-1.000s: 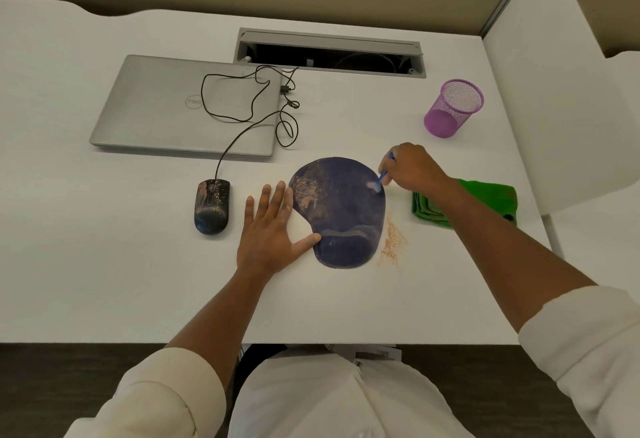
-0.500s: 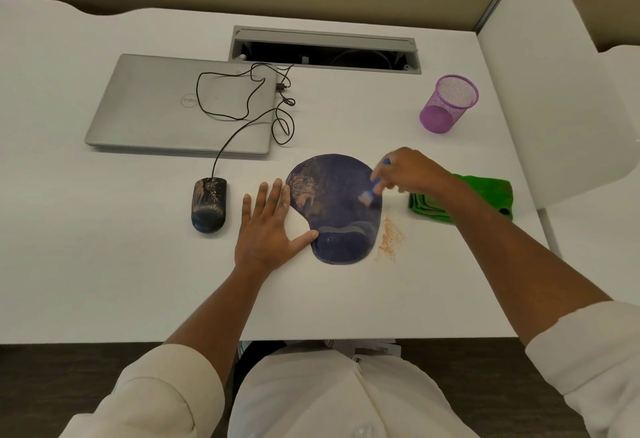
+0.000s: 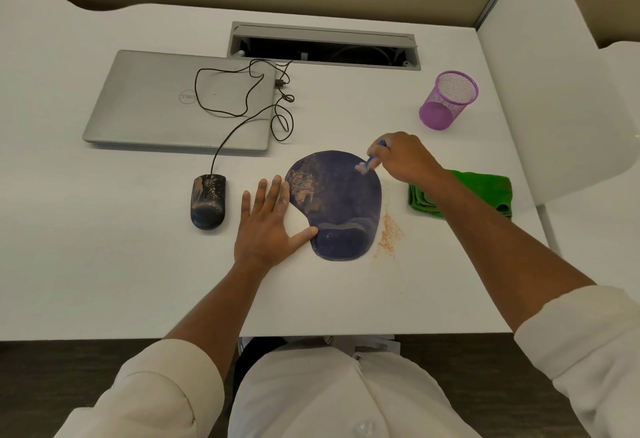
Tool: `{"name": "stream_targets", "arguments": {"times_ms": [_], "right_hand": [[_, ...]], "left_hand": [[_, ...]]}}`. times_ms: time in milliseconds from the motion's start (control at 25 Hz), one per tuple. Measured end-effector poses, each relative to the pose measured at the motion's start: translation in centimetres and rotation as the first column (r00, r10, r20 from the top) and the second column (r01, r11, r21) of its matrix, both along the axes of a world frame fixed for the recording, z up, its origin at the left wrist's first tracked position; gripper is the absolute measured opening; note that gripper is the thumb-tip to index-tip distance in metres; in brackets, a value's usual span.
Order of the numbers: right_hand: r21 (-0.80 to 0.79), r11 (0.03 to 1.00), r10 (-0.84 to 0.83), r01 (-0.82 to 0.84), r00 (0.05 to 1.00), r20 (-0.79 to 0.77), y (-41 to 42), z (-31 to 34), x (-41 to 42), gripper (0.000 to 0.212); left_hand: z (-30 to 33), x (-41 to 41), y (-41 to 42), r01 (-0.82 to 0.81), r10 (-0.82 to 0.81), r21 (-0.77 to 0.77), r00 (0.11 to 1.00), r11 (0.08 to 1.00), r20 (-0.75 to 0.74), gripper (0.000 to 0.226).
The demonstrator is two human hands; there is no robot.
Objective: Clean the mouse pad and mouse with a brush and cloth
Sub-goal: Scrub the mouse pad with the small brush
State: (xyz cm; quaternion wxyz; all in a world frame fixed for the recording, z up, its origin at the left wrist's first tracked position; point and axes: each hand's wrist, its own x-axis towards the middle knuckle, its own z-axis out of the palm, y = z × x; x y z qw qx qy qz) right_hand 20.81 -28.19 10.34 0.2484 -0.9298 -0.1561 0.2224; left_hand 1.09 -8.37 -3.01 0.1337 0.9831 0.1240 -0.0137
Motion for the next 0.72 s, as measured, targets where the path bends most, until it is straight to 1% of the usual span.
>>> {"name": "stream_targets", "arguments": {"times_ms": [40,80,160,200,240,280,320,400,440,480,600,640,680,720], "right_hand": [[0.024,1.0,0.004,-0.004,0.999,0.032,0.1,-0.1,-0.1,0.02],[-0.003,1.0,0.013,-0.013,1.0,0.004,0.1,-0.4,-0.2,0.018],[-0.183,0.979,0.063,-0.087,0.989,-0.134,-0.4,-0.5,-0.3,0.012],[-0.255,0.956,0.088,-0.144,0.972,-0.219,-0.8,-0.1,-0.3,0.012],[-0.274,0.945,0.099,-0.177,0.956,-0.277,-1.1,0.2,-0.2,0.015],[-0.228,0.959,0.098,-0.17,0.95,-0.295,-1.4,0.4,-0.2,0.016],[-0.136,0.982,0.087,-0.128,0.959,-0.27,-1.4,0.4,-0.4,0.017],[0.028,0.997,0.07,-0.066,0.986,-0.153,-1.1,0.1,-1.1,0.019],[0.049,0.995,0.088,-0.082,0.988,-0.124,-1.0,-0.2,-1.6,0.02],[0.026,0.994,0.109,-0.106,0.985,-0.137,-0.9,-0.6,-2.0,0.019],[-0.15,0.964,0.167,-0.218,0.942,-0.291,-2.1,-0.4,-3.0,0.022],[-0.171,0.958,0.171,-0.23,0.937,-0.305,-2.6,0.1,-3.0,0.024],[-0.144,0.967,0.163,-0.208,0.947,-0.276,-3.0,0.5,-3.0,0.025],[-0.07,0.985,0.141,-0.161,0.963,-0.228,-3.1,0.6,-3.1,0.024]], "left_hand": [[0.0,0.0,0.0,0.0,0.0,0.0,1.0,1.0,0.002,0.11],[0.0,0.0,0.0,0.0,0.0,-0.001,1.0,1.0,0.003,0.11],[0.1,0.1,0.0,-0.003,0.003,0.001,1.0,1.0,0.007,0.11],[0.1,0.1,0.0,-0.006,0.006,0.005,1.0,1.0,0.008,0.11],[0.1,0.0,0.0,-0.006,0.006,0.009,1.0,1.0,0.008,0.11],[0.0,0.0,0.0,-0.006,0.006,0.01,1.0,1.0,0.009,0.11],[0.0,0.0,0.0,-0.007,0.007,0.008,1.0,1.0,0.012,0.11],[0.0,0.0,0.0,-0.009,0.009,0.001,1.0,1.0,0.013,0.11],[0.1,0.1,-0.1,-0.008,0.008,-0.002,1.0,1.0,0.01,0.11],[0.1,0.0,-0.1,-0.007,0.007,0.0,1.0,1.0,0.005,0.11],[0.1,0.0,-0.1,-0.007,0.007,0.006,1.0,1.0,-0.005,0.109],[0.2,0.0,0.0,-0.007,0.007,0.006,1.0,1.0,-0.004,0.109],[0.1,0.0,0.0,-0.006,0.006,0.007,1.0,1.0,-0.004,0.109],[0.1,0.0,0.0,-0.005,0.005,0.008,1.0,1.0,-0.005,0.109]]}}
